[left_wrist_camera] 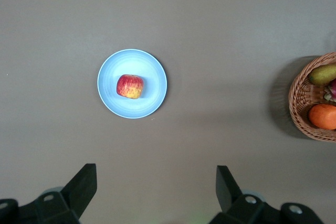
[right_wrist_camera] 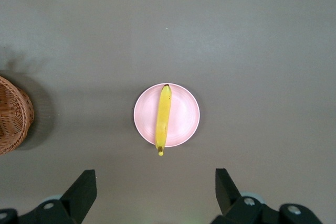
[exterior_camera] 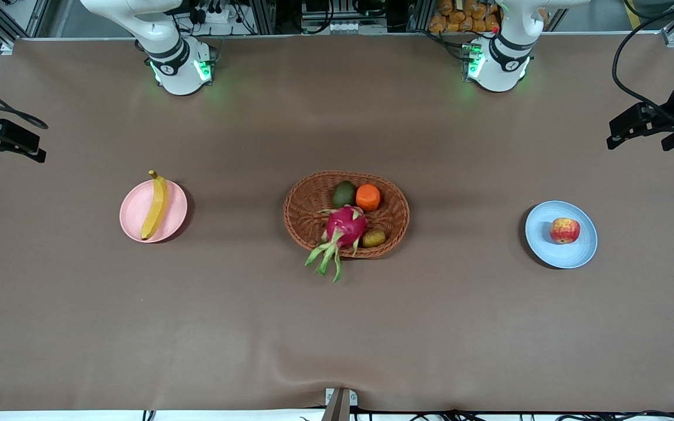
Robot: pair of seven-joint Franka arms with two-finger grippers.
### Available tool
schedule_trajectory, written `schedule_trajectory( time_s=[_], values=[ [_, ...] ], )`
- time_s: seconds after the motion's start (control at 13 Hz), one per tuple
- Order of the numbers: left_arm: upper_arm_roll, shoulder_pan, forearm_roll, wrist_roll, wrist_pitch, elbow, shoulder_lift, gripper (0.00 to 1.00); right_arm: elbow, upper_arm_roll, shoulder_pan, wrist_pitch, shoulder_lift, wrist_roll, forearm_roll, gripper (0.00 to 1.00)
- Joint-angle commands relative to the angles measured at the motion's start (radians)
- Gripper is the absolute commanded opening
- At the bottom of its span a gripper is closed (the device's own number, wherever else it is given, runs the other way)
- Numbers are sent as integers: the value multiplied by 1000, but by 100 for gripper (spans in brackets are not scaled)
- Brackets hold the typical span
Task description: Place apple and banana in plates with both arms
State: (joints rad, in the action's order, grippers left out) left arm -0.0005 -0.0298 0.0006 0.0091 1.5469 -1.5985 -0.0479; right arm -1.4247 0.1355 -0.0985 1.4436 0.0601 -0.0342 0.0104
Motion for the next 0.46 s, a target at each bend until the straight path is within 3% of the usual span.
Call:
schedule_trajectory(
  time_s=[0.0, 0.38],
  values=[
    [-1, -5, -7, -15, -4, 23, 13, 100, -108, -37, 46, 50, -86, -13, -18, 100],
    [-1, -4, -7, -15, -10, 23, 17, 100, -108, -51, 49, 46, -94, -13, -20, 100]
  ],
)
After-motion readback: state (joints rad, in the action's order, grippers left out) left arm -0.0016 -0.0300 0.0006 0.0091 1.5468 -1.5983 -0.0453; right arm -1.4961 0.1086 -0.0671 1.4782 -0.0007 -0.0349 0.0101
